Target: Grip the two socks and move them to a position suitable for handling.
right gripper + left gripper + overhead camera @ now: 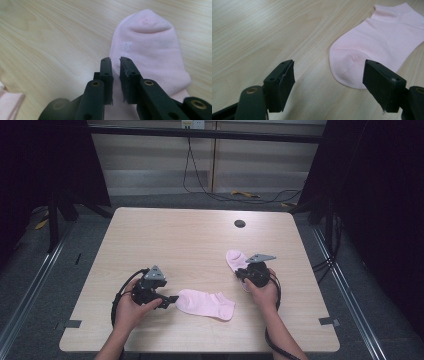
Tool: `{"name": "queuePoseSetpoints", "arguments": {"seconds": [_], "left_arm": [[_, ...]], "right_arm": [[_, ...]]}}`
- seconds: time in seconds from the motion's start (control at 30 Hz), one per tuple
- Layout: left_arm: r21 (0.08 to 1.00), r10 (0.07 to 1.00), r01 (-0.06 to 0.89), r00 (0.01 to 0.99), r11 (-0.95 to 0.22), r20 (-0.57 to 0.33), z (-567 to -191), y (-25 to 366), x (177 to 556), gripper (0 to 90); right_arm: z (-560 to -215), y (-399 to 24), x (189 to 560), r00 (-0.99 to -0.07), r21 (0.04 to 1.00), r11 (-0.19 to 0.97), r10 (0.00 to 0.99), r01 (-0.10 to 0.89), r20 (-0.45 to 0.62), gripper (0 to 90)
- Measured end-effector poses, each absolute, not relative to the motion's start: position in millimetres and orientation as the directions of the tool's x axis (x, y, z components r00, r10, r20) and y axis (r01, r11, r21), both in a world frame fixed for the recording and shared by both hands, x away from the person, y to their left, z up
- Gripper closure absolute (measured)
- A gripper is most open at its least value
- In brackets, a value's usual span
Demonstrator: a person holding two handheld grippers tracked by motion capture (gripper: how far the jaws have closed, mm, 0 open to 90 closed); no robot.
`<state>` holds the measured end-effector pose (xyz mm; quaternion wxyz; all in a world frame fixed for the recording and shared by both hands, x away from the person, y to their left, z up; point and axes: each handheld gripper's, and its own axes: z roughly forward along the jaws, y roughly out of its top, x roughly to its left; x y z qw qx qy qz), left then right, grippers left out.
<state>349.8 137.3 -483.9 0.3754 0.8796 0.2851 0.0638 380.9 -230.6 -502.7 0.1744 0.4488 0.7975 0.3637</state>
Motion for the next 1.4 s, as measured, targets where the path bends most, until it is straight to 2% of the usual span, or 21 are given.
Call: {"name": "queuePoseSetpoints", "arguments": {"seconds": [0.2, 0.5, 0.73, 0.93, 1.0, 1.27, 1.4], "left_arm": [[0.698, 0.549, 0.452, 0.83, -0.555, -0.101, -483, 139, 350, 25.3], [0.697, 0.552, 0.455, 0.828, -0.555, -0.101, -482, 142, 350, 25.4], [0.701, 0.552, 0.455, 0.827, -0.549, -0.104, -481, 140, 351, 25.5], [0.701, 0.548, 0.454, 0.83, -0.55, -0.108, -481, 140, 351, 25.5], [0.708, 0.546, 0.454, 0.83, -0.541, -0.115, -482, 140, 350, 25.5], [0.703, 0.536, 0.456, 0.835, -0.546, -0.125, -485, 141, 353, 25.6], [0.71, 0.539, 0.456, 0.832, -0.536, -0.128, -483, 142, 354, 25.7]], "right_arm": [[-504, -203, 386, -0.594, 0.736, 0.369, 0.803, 0.568, 0.056, 80.2], [-506, -187, 381, -0.631, 0.747, 0.372, 0.771, 0.551, 0.081, 80.2], [-499, -170, 373, -0.701, 0.718, 0.454, 0.711, 0.527, 0.064, 77.7], [-488, -172, 385, -0.669, 0.746, 0.411, 0.741, 0.525, 0.063, 77.6], [-486, -175, 397, -0.633, 0.743, 0.393, 0.772, 0.542, 0.053, 77.6], [-494, -172, 424, -0.55, 0.738, 0.338, 0.833, 0.584, 0.054, 75.4], [-498, -163, 432, -0.559, 0.712, 0.376, 0.829, 0.594, 0.029, 75.3]]}}
